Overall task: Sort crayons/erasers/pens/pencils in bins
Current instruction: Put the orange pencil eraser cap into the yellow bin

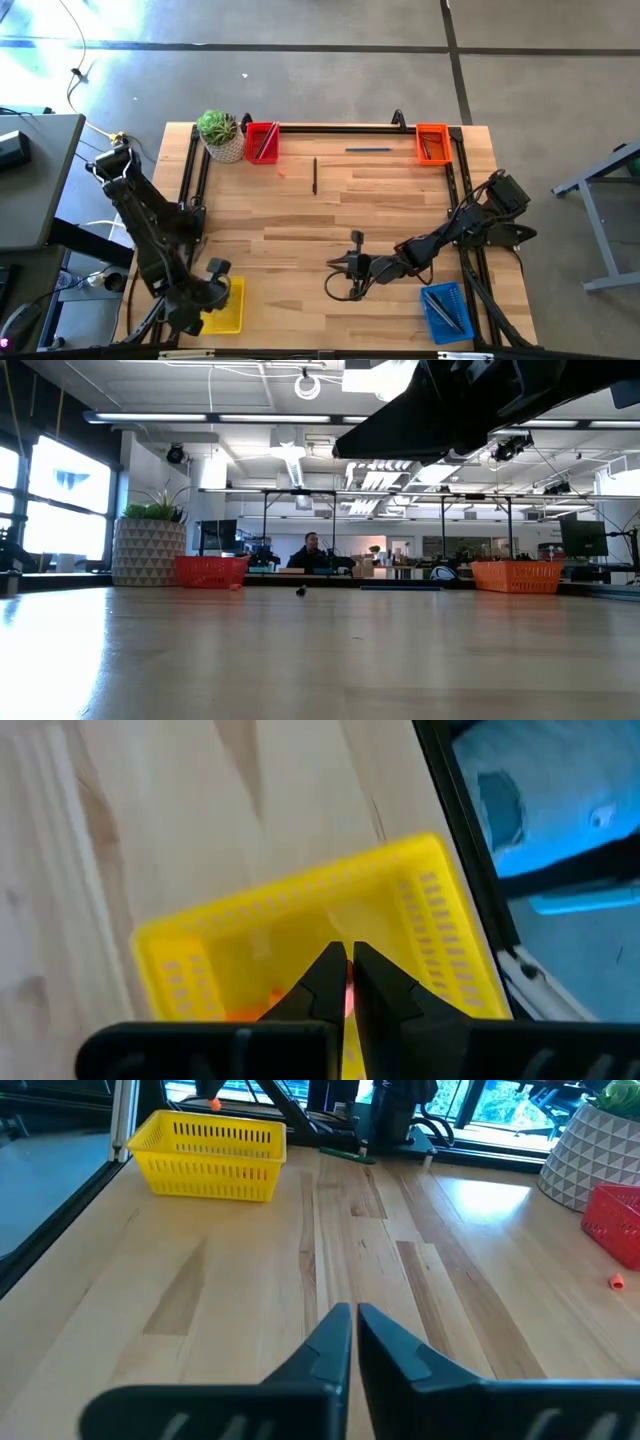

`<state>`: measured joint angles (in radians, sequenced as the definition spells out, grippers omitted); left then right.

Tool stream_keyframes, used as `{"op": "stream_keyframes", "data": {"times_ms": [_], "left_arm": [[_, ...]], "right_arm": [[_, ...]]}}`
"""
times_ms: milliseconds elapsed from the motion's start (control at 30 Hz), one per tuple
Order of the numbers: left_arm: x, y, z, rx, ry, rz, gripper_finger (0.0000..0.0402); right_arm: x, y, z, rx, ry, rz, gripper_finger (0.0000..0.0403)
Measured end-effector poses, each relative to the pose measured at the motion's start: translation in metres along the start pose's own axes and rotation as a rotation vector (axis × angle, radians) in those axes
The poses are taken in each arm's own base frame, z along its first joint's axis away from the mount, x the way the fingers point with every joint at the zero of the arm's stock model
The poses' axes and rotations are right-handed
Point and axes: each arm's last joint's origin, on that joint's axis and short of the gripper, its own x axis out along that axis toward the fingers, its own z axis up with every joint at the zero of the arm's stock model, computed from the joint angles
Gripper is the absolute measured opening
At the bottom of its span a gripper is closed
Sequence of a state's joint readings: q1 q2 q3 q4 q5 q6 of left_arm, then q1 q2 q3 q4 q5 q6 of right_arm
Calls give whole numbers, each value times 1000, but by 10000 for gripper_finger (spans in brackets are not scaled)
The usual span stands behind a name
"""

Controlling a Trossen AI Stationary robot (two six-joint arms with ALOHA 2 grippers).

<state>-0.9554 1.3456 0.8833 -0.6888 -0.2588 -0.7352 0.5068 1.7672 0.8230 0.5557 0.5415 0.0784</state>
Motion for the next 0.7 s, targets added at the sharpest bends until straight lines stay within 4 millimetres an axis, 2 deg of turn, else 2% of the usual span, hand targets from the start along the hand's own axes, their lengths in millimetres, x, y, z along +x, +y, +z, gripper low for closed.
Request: {"op": "stream_keyframes", "data": {"times_ms": [233, 433, 567, 700], "left_arm": [[23, -15, -12, 9, 93, 19, 0], [51, -17, -18, -17, 228, 45, 6], [53, -12, -14, -42, 243, 44, 32], [41, 1, -6, -41, 232, 59, 65]], "right_arm": [[0, 0, -1, -4, 6, 0, 6], [0, 0, -1, -4, 7, -1, 1], [0, 0, -1, 6, 6, -1, 0], [0, 0, -1, 6, 7, 2, 0]]}}
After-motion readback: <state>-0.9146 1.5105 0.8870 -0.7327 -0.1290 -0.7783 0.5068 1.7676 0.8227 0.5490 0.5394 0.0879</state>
